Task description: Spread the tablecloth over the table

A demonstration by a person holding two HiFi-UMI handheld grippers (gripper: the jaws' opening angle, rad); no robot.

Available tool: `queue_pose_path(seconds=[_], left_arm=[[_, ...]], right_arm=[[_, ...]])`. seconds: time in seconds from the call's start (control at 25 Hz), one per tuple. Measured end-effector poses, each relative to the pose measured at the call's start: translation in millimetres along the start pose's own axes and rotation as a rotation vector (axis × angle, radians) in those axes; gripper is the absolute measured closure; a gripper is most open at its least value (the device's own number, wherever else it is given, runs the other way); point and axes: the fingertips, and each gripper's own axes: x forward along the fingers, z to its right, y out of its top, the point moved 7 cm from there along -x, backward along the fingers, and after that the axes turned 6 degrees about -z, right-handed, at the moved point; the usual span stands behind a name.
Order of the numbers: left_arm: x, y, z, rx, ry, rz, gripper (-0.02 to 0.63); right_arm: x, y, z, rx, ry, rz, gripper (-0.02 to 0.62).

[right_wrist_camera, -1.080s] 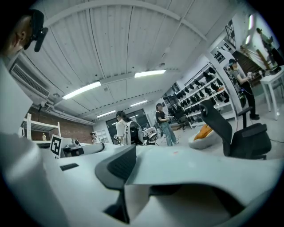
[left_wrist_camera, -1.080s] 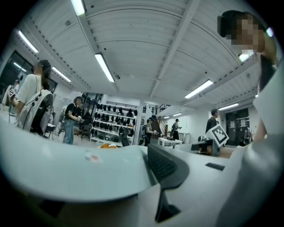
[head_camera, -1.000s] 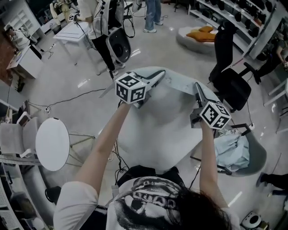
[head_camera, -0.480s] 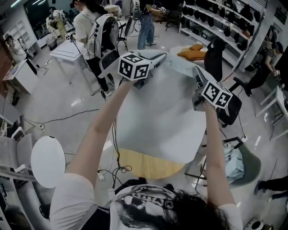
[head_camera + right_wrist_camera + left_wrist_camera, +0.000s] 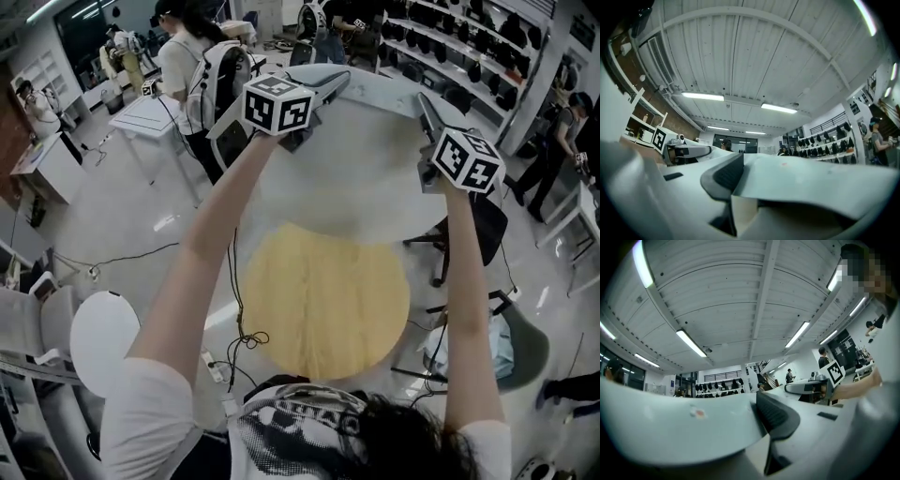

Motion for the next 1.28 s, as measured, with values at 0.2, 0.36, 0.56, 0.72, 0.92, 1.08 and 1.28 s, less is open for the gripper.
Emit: queue_pose_path(seconds=[0.2,0.36,0.56,0.72,0.92,1.08,1.28], left_arm=[[-9,-16,10,-0.022,-0.002,0.002,0.528],[-18,-53,20,-0.072,-0.009,-0.038,0.528],[-35,-110,39,-0.158,-0.009,-0.112,0.528],[-57,-147,60,-0.211,-0.012,-0.155,0.528],[-88,-183,88,-0.283,-0.015,-0.157,0.529],[-112,-206,115,-0.303,-0.018,-0.184,0.529],[-149,-237,158,-0.344,0.014,-0.186,0.531]], right_arm=[[-11,-13,-8,-0.006,0.007,-0.010,0.508],[-18,-47,-15,0.030,0.013,-0.069,0.508],[-33,-99,-30,0.078,0.027,-0.160,0.508],[-53,-134,-49,0.115,0.039,-0.219,0.508],[-84,-168,-72,0.199,0.055,-0.249,0.511],[-112,-197,-91,0.263,0.053,-0.276,0.511],[-153,-230,-117,0.352,0.051,-0.318,0.517]])
